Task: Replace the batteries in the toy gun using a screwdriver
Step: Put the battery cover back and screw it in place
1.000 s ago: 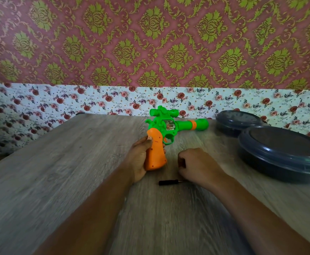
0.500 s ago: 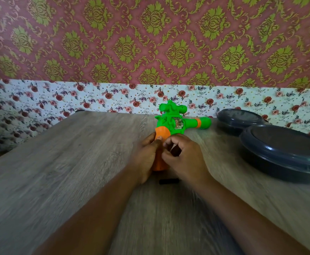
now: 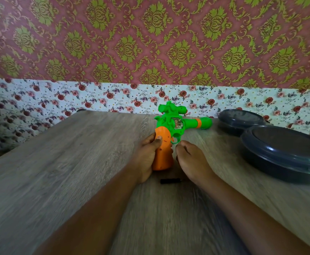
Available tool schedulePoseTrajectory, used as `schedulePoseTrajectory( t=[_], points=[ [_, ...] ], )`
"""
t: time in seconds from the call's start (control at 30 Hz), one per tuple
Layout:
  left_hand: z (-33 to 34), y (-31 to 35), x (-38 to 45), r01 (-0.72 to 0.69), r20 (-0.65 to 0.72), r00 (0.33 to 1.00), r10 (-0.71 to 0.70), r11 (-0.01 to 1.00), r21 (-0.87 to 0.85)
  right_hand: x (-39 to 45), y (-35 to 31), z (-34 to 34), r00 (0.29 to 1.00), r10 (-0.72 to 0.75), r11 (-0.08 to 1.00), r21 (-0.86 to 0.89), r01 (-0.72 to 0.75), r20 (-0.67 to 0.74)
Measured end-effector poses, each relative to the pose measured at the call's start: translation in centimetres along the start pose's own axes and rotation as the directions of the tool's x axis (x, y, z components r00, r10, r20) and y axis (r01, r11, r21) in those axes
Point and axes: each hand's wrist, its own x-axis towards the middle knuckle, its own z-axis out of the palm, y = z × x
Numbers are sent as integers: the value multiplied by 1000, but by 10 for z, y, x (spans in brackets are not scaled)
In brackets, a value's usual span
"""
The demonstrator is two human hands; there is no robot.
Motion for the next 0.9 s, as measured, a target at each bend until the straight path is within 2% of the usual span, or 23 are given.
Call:
schedulePoseTrajectory(
  t=[0.13,0.23,0.4,0.53,0.6,0.8,0.9],
  points=[
    [1,1,0,9,-10,1000,-9,1000,-14,0,5,2,995,-89,995,-40,88,-35],
    [1,2,-1,20,-11,1000,-20,1000,-11,0,5,1,983,-154,987,38,159,-96],
    [-2,1,3,41,-40,998,-43,998,-44,2,5,-2,984,-99,978,169,123,-146],
    [-2,0,2,37,-35,999,-39,997,-67,2,2,-7,995,-45,934,348,75,-92],
    [-1,0,2,35,-34,999,-37,997,-61,2,2,-8,996,-37,922,382,64,-79],
    [-2,0,3,50,-50,997,-53,998,-49,2,2,-5,998,-16,934,355,38,-64],
    [-2,1,2,40,-42,998,-42,998,-55,0,2,-1,988,-116,952,270,141,-106]
  ],
)
